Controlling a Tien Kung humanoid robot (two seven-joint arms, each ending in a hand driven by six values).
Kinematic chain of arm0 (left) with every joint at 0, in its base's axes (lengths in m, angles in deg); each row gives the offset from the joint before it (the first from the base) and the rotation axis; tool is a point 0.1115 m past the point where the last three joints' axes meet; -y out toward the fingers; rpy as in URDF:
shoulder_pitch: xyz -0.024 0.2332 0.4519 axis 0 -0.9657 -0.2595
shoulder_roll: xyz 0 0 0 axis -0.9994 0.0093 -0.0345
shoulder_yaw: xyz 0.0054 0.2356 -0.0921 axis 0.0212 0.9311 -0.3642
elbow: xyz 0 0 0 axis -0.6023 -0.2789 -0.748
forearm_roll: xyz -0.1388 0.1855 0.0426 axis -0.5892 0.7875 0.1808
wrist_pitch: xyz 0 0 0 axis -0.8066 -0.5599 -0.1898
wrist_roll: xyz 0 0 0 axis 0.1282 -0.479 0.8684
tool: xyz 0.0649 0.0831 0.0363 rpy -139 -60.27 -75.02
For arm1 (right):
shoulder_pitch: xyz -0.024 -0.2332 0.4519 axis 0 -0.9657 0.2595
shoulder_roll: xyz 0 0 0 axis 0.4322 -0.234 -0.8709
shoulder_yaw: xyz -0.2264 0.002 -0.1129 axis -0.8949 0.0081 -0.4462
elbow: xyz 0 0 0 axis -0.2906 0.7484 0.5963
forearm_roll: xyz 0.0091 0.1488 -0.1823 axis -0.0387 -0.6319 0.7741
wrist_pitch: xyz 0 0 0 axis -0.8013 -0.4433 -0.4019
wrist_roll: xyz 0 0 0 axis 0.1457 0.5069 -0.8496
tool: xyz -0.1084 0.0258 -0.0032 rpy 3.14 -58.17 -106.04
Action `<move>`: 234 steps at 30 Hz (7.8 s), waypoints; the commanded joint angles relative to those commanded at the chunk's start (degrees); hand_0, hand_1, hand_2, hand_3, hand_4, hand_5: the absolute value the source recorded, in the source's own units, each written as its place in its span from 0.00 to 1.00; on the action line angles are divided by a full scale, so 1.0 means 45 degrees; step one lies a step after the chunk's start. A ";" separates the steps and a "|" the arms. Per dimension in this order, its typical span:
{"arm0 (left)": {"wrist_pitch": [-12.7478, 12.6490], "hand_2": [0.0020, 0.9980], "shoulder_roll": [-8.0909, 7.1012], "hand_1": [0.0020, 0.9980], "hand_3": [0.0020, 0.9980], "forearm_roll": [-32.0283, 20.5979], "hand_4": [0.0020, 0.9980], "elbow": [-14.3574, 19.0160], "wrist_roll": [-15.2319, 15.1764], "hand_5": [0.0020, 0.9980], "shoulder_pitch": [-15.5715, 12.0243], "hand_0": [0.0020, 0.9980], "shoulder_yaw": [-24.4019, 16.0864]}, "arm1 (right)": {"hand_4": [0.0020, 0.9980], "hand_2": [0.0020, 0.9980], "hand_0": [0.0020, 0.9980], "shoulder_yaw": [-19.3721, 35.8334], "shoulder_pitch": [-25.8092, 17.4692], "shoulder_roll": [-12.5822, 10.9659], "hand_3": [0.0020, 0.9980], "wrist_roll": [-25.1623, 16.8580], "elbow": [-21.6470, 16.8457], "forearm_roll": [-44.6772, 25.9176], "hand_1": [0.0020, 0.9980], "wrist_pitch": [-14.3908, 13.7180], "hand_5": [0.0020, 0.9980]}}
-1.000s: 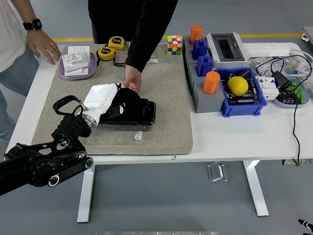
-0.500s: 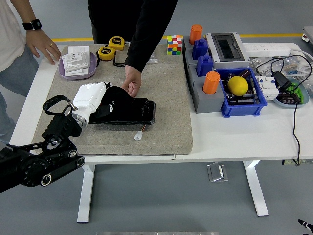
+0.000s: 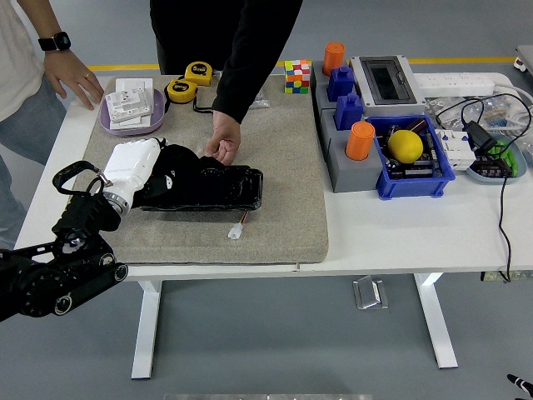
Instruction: Pick the rag up,wipe the panel,place it on the desk
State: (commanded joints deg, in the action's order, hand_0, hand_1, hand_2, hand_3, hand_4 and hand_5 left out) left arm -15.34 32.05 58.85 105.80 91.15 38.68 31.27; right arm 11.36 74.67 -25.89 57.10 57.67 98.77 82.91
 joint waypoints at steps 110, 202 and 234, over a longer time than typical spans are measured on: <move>0.0032 0.54 0.1479 0.15 0.48 -0.0319 0.12 0.0604 0.0382 0.00 0.0821 0.20 0.1528 | 1.00 0.70 0.77 -0.0166 0.0002 -0.0080 0.61 0.0004 -0.0027 0.0041 0.57 0.0063 0.56; -0.0295 0.58 -0.0845 0.44 0.54 -0.1437 0.51 -0.1468 -0.1027 0.00 -0.1962 0.32 -0.2412 | 1.00 0.70 0.76 0.0372 -0.0177 0.0205 0.61 0.0040 -0.0098 0.0259 0.57 -0.0072 0.56; 0.0856 0.82 -0.1606 0.72 0.79 -0.2283 1.00 -0.0612 -0.0698 0.40 -0.1878 0.51 -0.2487 | 1.00 0.70 0.76 0.0488 -0.0105 0.0257 0.61 -0.0001 -0.0033 0.0228 0.57 -0.0092 0.56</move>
State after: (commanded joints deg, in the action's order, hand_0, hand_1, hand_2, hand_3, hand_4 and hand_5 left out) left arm -11.49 24.82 48.57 103.04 88.01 30.23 20.08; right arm 13.56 74.19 -24.73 57.09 57.53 99.80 82.50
